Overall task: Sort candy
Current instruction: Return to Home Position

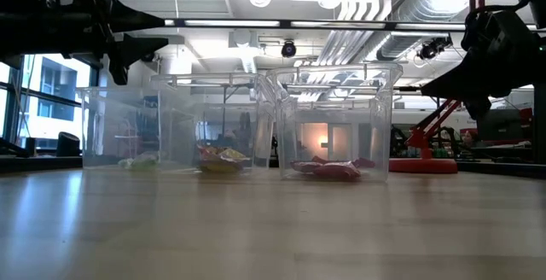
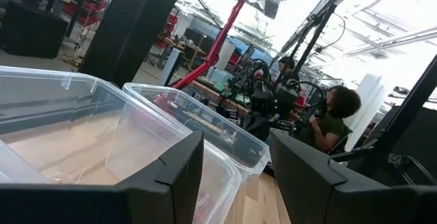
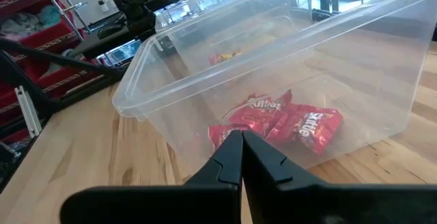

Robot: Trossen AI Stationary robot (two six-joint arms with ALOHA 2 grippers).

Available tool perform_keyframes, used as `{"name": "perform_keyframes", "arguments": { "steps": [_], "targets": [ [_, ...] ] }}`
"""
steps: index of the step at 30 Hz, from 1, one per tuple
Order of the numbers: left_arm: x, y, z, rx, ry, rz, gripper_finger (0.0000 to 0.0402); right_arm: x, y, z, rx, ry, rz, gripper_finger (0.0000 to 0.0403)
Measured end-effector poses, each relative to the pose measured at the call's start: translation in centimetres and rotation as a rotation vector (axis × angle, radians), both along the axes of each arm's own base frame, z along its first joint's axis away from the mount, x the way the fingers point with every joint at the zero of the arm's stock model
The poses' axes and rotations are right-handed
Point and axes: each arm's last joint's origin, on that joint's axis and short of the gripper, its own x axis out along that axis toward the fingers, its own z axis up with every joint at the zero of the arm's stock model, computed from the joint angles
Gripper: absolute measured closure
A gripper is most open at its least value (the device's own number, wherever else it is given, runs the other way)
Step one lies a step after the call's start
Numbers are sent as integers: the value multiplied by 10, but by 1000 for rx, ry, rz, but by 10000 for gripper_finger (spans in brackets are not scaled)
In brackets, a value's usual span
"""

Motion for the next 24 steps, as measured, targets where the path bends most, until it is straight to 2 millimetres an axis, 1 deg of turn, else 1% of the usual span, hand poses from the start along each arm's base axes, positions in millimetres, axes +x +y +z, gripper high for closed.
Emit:
{"name": "perform_keyframes", "arguments": {
  "steps": [14,16,18,22,24],
  "targets": [
    [0,0,0,0,8,0,238,0,0,0,0,0,-1,403],
    [-4,0,-2,-2,28,0,238,0,0,0,0,0,-1,403],
    [-10,-1,4,2,-15,-2,238,0,0,0,0,0,-1,403],
    [-20,-2,4,2,-28,1,238,0,0,0,-1,1,-2,403],
    [-25,-2,8,5,-68,2,238,0,0,0,-1,1,-2,403]
  ]
}}
